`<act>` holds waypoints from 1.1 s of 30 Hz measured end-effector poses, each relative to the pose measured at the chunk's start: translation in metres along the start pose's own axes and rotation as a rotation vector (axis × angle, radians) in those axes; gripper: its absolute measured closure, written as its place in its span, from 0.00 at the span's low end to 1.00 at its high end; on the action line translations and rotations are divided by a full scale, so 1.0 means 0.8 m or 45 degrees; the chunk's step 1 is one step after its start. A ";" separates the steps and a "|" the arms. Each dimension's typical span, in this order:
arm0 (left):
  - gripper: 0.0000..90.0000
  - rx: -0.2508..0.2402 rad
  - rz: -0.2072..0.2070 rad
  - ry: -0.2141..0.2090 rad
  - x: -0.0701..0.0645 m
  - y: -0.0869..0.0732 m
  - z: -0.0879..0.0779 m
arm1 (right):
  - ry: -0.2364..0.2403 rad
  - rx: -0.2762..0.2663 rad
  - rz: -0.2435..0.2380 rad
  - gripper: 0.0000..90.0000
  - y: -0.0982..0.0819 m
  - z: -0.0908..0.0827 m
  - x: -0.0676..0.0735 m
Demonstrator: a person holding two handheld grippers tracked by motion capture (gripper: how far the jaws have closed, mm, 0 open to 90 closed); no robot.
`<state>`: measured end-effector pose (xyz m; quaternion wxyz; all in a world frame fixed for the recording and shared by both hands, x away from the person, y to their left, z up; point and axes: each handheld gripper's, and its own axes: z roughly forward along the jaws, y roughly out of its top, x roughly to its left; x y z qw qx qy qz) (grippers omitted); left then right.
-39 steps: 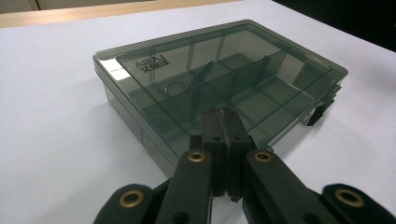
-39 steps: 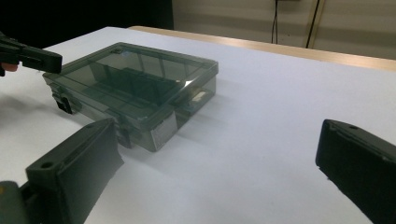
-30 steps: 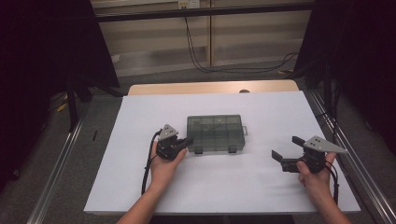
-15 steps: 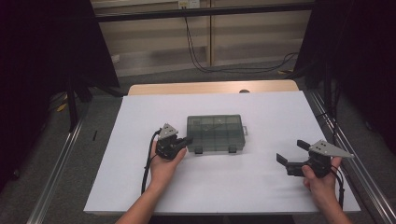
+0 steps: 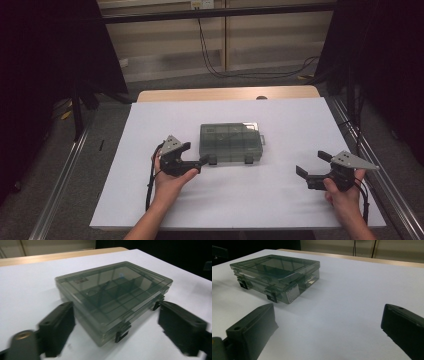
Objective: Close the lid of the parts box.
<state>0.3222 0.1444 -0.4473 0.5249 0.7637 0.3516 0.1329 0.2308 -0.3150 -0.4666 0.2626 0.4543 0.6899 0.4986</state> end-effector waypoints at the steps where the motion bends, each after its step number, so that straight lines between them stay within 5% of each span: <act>1: 0.06 0.004 0.008 0.001 0.002 -0.001 -0.004 | 0.000 0.001 0.002 0.00 0.000 0.000 0.000; 14: 0.00 -0.018 0.005 0.029 0.016 -0.020 -0.052 | -0.013 -0.001 -0.001 0.00 0.000 -0.001 0.001; 33: 0.00 -0.004 -0.025 0.052 0.027 -0.045 -0.086 | -0.034 -0.004 0.016 0.00 -0.001 -0.005 -0.003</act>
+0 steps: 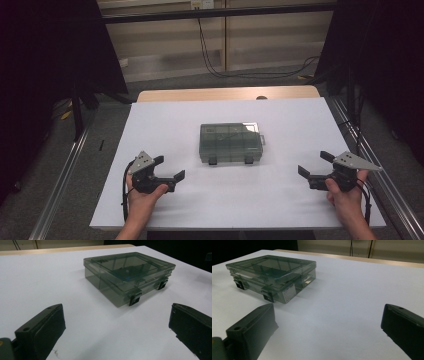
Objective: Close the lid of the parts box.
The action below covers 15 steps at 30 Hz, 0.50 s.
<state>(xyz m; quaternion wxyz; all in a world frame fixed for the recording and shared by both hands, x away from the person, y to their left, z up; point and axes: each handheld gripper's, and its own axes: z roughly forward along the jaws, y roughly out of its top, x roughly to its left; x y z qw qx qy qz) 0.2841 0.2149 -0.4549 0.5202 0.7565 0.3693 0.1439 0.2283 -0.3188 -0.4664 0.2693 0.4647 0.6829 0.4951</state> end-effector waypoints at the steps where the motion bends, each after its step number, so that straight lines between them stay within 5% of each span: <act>1: 0.00 0.001 -0.002 0.003 0.001 -0.001 -0.003 | -0.002 0.000 0.000 0.00 0.000 0.000 0.000; 15: 0.01 -0.026 -0.038 0.045 0.018 -0.015 -0.032 | -0.034 -0.004 -0.014 0.00 -0.002 -0.005 -0.001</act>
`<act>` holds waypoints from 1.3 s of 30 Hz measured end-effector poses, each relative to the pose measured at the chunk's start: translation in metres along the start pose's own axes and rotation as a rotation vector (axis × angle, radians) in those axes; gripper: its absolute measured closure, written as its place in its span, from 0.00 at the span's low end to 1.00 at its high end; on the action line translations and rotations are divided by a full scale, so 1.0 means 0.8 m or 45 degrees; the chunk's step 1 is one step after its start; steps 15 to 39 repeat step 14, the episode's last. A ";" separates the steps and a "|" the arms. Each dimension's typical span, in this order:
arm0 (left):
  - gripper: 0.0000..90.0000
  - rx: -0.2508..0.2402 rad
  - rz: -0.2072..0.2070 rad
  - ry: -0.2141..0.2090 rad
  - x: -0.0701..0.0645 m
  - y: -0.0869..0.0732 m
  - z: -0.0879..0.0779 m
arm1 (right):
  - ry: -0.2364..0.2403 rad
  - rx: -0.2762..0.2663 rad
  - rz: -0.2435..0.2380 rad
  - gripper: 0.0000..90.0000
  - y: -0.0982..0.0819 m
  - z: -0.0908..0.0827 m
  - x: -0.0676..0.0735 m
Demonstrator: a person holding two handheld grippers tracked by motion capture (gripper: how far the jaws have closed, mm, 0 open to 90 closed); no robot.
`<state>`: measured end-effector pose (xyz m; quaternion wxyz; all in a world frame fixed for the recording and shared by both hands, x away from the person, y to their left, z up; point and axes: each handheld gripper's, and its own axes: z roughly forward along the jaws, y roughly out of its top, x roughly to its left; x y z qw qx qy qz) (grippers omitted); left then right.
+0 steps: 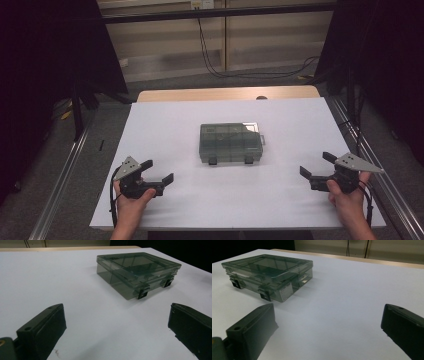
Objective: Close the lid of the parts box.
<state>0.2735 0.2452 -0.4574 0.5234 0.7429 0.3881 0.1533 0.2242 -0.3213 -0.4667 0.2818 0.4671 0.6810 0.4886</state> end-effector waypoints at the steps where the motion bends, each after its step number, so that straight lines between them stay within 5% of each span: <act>1: 0.01 -0.003 -0.008 0.000 0.000 -0.001 -0.001 | -0.001 0.002 0.003 0.00 0.000 0.000 0.000; 39: 0.03 0.004 -0.030 0.034 0.007 -0.003 -0.008 | -0.002 -0.008 0.011 0.00 -0.003 -0.001 -0.001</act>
